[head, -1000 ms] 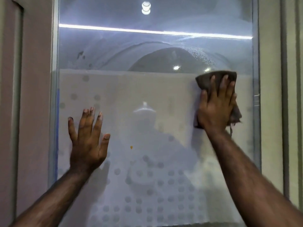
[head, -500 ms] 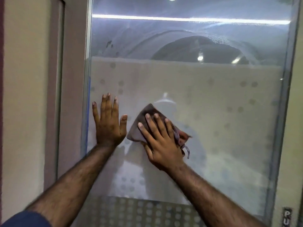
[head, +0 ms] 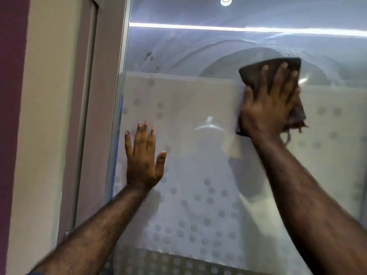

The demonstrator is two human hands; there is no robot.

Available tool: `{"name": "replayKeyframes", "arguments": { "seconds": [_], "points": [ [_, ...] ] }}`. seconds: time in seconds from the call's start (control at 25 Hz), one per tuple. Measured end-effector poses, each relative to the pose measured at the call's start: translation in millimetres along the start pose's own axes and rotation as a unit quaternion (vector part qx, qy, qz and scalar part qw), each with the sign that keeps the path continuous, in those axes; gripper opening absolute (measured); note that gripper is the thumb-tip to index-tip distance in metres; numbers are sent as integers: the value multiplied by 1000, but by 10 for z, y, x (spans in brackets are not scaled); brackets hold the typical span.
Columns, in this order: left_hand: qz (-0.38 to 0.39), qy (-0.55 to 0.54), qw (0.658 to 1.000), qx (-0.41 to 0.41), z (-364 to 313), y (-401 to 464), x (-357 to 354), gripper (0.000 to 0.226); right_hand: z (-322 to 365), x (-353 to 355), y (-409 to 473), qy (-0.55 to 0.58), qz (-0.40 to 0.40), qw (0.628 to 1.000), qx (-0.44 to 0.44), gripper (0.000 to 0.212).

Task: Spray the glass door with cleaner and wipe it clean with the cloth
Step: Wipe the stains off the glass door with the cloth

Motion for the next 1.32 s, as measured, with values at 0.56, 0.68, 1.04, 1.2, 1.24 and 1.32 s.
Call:
{"name": "replayKeyframes", "arguments": {
  "seconds": [0.56,0.68,1.04,1.2,1.24,1.32],
  "points": [
    [-34,3,999,34,66,11,-17,74,362,-122,-754,14,52,932,358,64],
    [-13,3,1000,6,60,-20,-39,71,-253,9,-334,-4,3,992,128,66],
    [-23,0,1000,2,172,38,-16,72,960,-270,-1292,43,24,982,182,74],
    [-45,3,999,-6,69,-112,-67,70,645,-210,-2572,93,118,940,306,74],
    [-10,-36,999,-19,-107,-220,-213,69,258,-128,-2873,61,146,943,292,71],
    [19,-76,996,-34,-355,-473,-321,66,-424,143,-3315,28,169,961,217,70]
  ]
}}
Point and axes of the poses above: each hand's wrist, its own y-axis towards the middle knuckle, its own x-axis out of the back of the hand, z = x × y, the point moved 1 cm from there along y, towards the middle knuckle
